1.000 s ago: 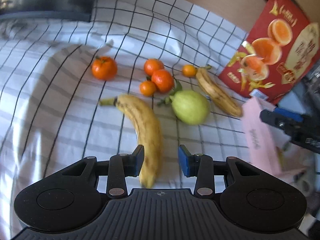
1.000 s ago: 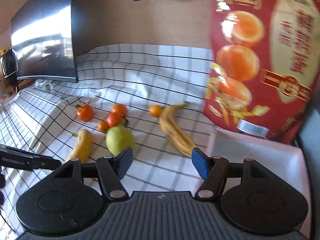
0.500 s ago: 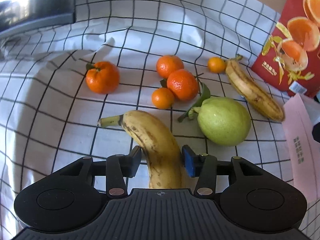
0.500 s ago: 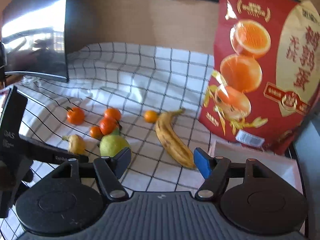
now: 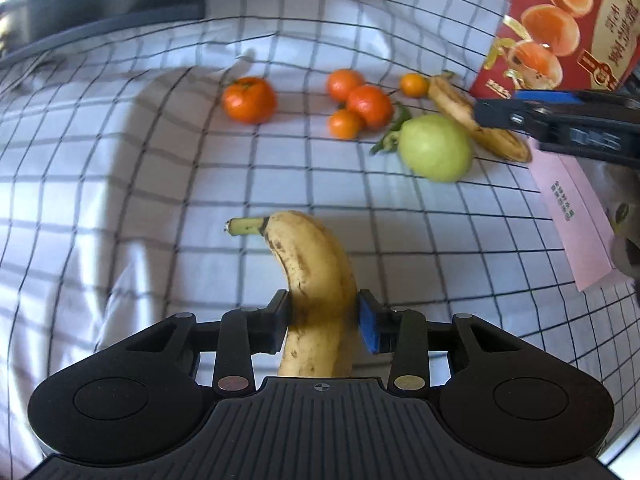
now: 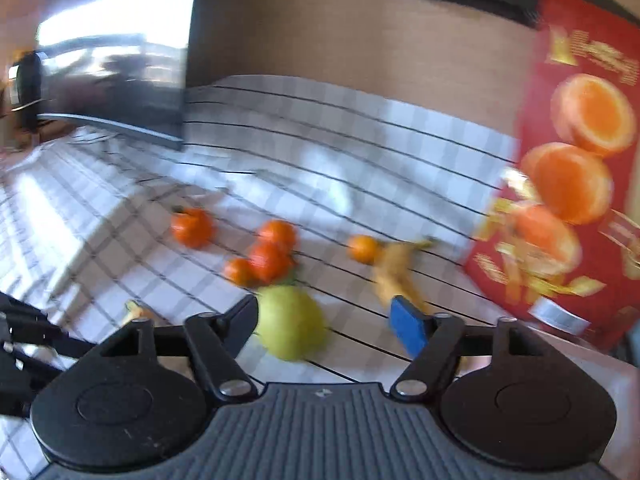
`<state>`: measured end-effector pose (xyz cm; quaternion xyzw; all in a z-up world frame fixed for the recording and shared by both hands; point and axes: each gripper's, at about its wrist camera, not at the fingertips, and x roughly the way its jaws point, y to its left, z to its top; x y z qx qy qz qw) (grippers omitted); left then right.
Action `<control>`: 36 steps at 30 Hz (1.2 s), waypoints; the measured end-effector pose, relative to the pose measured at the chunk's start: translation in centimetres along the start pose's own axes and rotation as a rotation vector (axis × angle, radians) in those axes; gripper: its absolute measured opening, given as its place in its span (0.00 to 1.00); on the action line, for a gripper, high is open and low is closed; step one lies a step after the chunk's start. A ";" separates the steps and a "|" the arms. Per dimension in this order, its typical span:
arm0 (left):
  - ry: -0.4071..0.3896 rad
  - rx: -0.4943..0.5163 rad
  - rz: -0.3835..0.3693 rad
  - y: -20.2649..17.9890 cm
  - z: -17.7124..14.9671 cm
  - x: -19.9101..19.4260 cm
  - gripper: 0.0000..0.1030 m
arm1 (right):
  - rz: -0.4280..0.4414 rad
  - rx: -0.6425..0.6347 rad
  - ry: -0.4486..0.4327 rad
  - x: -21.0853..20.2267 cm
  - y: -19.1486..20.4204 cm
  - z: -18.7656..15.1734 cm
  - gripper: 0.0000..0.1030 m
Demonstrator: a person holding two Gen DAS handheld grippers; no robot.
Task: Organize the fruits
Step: 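Move the left gripper to the yellow banana and close on it, then lift the banana with the left gripper while the right gripper grasps a mandarin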
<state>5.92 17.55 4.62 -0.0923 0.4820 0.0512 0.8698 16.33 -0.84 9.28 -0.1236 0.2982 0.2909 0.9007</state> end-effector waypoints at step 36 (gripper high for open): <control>0.009 -0.218 -0.126 2.9 -0.5 0.7 0.42 | 0.090 0.237 0.127 13.0 1.6 2.9 0.42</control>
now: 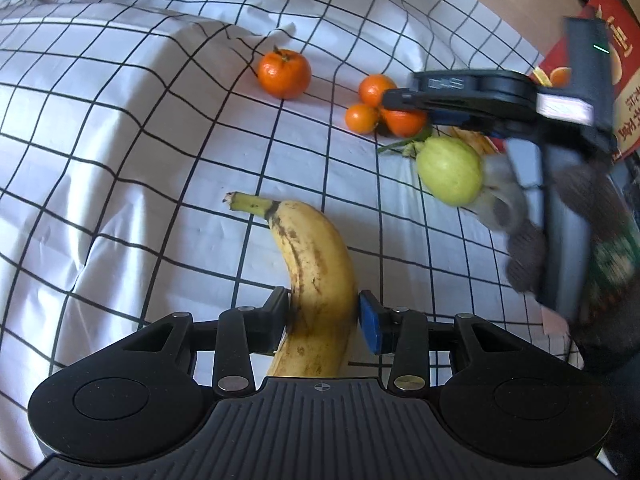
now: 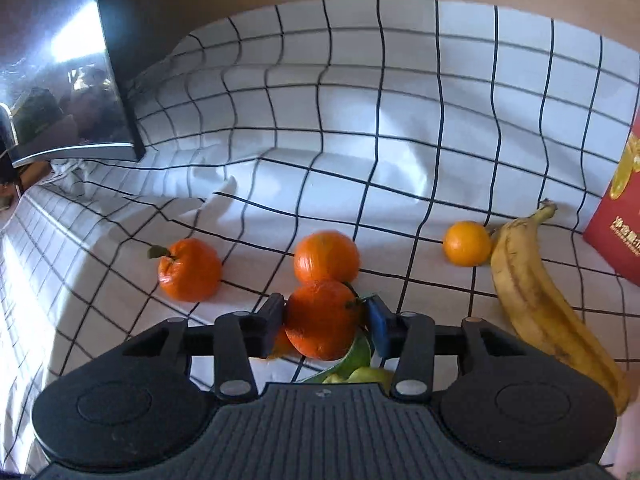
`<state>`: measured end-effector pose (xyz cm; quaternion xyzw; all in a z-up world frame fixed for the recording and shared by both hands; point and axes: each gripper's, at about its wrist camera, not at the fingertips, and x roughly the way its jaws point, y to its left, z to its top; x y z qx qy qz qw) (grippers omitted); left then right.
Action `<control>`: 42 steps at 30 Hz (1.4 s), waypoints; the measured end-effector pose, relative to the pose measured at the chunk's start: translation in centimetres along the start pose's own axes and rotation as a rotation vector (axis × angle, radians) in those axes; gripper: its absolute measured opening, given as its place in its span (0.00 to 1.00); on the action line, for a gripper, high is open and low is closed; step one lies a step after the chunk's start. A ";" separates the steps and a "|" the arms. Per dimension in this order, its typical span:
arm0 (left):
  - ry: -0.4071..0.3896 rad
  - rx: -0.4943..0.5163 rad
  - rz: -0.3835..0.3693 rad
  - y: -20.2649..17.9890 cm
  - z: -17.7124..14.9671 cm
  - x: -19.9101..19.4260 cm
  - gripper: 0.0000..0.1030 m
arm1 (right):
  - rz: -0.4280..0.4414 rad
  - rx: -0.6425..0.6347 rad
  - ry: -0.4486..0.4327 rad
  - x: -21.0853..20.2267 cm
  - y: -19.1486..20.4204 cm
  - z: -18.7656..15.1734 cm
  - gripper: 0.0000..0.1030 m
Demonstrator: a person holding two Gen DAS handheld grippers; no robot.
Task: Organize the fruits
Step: 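Lift the banana with the left gripper while the right gripper grasps a mandarin, then lower the banana into the pink box and open the left gripper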
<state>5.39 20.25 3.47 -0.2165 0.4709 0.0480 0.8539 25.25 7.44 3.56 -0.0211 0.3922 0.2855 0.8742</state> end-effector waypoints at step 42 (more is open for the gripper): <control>-0.005 0.098 -0.481 -39.0 3.8 11.4 0.40 | -0.548 0.410 -0.345 -37.6 -15.1 -26.9 0.42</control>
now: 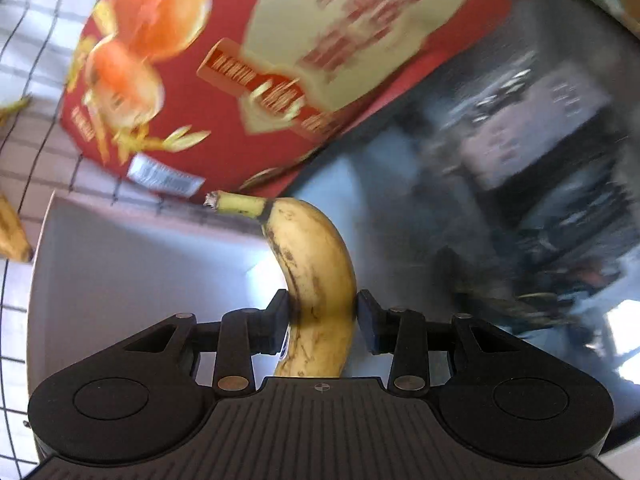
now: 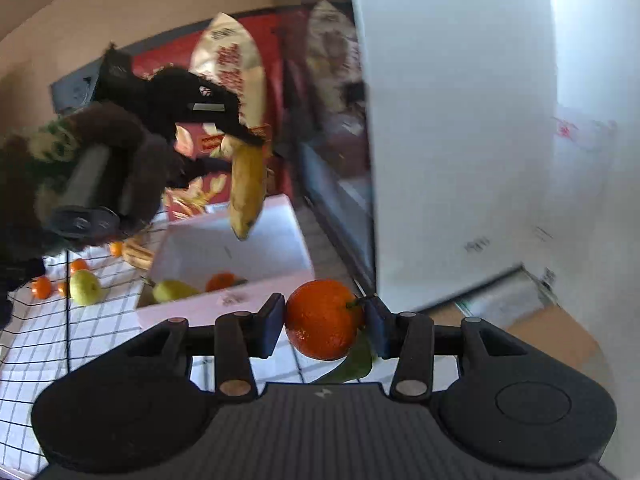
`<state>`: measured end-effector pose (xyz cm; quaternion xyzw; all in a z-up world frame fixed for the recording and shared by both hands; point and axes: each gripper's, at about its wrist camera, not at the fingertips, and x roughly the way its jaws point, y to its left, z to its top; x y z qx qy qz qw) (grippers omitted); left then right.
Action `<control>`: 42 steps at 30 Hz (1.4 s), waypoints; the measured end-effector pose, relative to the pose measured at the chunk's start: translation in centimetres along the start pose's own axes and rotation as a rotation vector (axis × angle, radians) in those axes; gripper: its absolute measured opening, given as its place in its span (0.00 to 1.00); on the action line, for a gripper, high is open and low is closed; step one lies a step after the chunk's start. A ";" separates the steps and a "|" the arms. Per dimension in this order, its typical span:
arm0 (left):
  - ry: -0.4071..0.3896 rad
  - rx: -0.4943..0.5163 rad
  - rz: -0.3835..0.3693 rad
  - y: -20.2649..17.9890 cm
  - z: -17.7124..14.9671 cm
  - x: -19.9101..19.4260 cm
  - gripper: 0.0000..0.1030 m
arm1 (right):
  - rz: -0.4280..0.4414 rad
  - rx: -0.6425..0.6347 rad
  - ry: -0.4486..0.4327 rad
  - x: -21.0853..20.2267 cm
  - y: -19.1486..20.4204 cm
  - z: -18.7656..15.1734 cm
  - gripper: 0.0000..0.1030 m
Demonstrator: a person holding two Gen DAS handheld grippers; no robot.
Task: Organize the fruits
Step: 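Lower the banana into the pink box and open the left gripper, then lower the mandarin into the pink box and open the right gripper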
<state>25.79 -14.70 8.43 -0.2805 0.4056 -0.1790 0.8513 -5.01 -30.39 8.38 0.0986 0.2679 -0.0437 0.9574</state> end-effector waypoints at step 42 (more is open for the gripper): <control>-0.020 0.408 0.231 11.7 -9.2 -19.2 0.35 | 0.199 -0.196 0.272 17.5 8.3 10.1 0.42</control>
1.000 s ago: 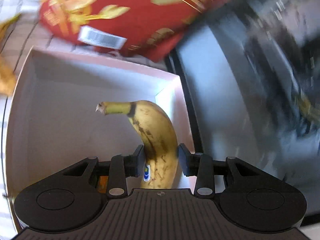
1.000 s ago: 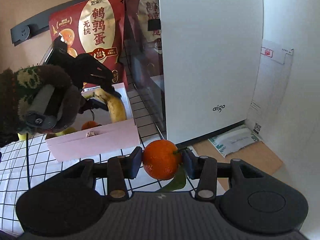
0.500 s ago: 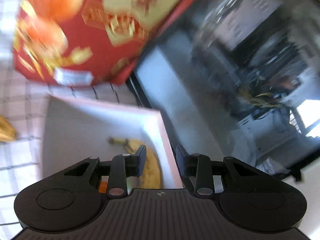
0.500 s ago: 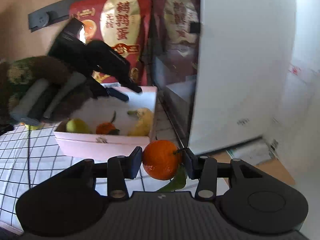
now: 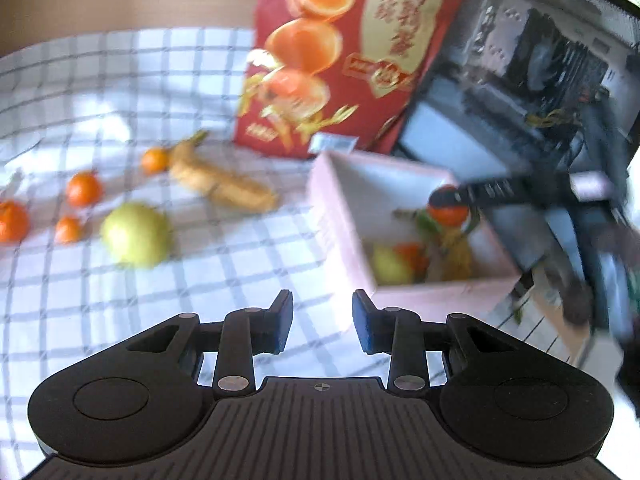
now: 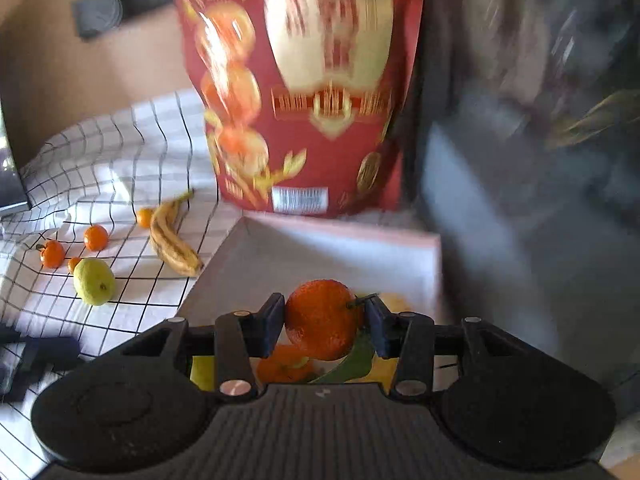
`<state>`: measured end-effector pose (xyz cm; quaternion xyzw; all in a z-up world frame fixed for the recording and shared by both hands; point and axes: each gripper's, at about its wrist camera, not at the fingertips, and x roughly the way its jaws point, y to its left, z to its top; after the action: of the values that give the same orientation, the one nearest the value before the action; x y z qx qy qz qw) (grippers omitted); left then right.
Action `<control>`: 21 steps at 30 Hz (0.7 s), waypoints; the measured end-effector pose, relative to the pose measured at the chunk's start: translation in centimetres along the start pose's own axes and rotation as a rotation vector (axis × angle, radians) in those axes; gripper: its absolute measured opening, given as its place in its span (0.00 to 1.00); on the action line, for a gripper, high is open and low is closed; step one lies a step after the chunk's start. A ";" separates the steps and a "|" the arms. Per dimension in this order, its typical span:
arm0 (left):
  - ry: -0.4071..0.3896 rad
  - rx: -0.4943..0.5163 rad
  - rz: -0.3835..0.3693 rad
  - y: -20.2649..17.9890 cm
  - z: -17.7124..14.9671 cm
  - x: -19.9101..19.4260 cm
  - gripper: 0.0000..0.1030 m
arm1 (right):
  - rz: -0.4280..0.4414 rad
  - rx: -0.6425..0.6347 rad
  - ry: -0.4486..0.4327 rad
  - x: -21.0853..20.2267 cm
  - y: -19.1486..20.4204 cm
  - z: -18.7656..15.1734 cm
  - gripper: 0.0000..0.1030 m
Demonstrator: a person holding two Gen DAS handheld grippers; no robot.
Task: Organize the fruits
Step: 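Lower the mandarin into the pink box and open the right gripper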
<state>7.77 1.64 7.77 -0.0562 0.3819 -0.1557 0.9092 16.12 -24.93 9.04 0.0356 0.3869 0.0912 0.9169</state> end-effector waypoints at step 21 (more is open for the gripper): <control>-0.020 -0.173 0.248 6.8 -0.8 -0.5 0.35 | -0.089 -0.050 -0.011 -2.0 1.4 -1.3 0.54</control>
<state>8.54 8.26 6.07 -0.0881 0.3888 -0.0082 0.9171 13.63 -23.99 9.77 -0.0042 0.3805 0.0600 0.9228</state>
